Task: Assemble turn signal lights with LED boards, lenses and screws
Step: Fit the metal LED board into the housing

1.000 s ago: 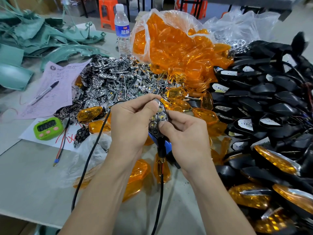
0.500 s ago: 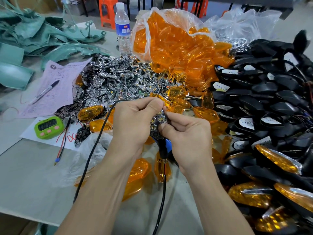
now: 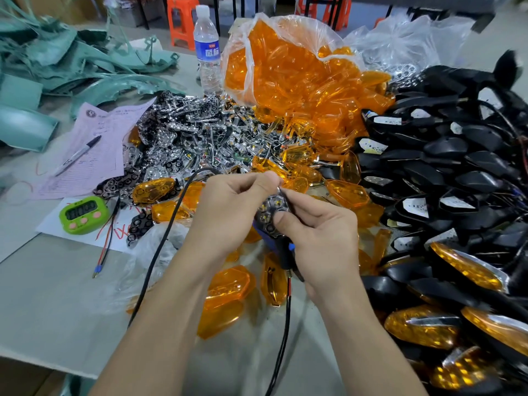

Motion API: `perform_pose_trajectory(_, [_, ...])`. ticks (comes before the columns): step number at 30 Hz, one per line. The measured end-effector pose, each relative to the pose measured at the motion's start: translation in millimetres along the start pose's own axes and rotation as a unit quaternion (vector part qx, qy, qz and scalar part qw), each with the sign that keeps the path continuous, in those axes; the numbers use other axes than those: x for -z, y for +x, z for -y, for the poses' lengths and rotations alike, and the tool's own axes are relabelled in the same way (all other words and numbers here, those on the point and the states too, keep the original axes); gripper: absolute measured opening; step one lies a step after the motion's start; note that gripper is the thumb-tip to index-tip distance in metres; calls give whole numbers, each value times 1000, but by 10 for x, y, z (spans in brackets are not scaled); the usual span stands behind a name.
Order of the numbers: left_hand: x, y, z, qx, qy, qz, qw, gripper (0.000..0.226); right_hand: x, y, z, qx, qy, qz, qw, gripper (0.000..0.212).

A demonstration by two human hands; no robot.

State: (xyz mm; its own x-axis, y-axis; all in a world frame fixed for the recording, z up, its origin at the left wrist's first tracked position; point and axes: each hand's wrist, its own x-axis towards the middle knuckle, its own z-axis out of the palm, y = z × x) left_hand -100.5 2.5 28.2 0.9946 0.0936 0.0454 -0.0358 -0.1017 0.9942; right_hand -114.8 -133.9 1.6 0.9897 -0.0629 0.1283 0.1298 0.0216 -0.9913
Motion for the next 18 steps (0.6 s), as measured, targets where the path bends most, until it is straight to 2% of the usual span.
perform_pose_trajectory(2, [-2,-24,-2,3,-16,15,1000,22,0,6,-3,3,6,-4,1000,41])
perform_pose_trajectory(6, [-79,-29,32,-31,-33,-50,998,17,-46,2,-18,4,5,-5,1000,41])
perform_pose_trajectory(11, [-64,12,26,-25,-43,-72,996,22,-47,-25,8,6,13,25,1000,34])
perform_pose_trajectory(15, [-10,36,-20,-1,-52,-53,997,21,-23,-22,28,-2,39,44,998,41])
perform_pose_trajectory(18, [40,35,-58,23,-41,2,999,25,-18,-17,43,-6,81,31,996,43])
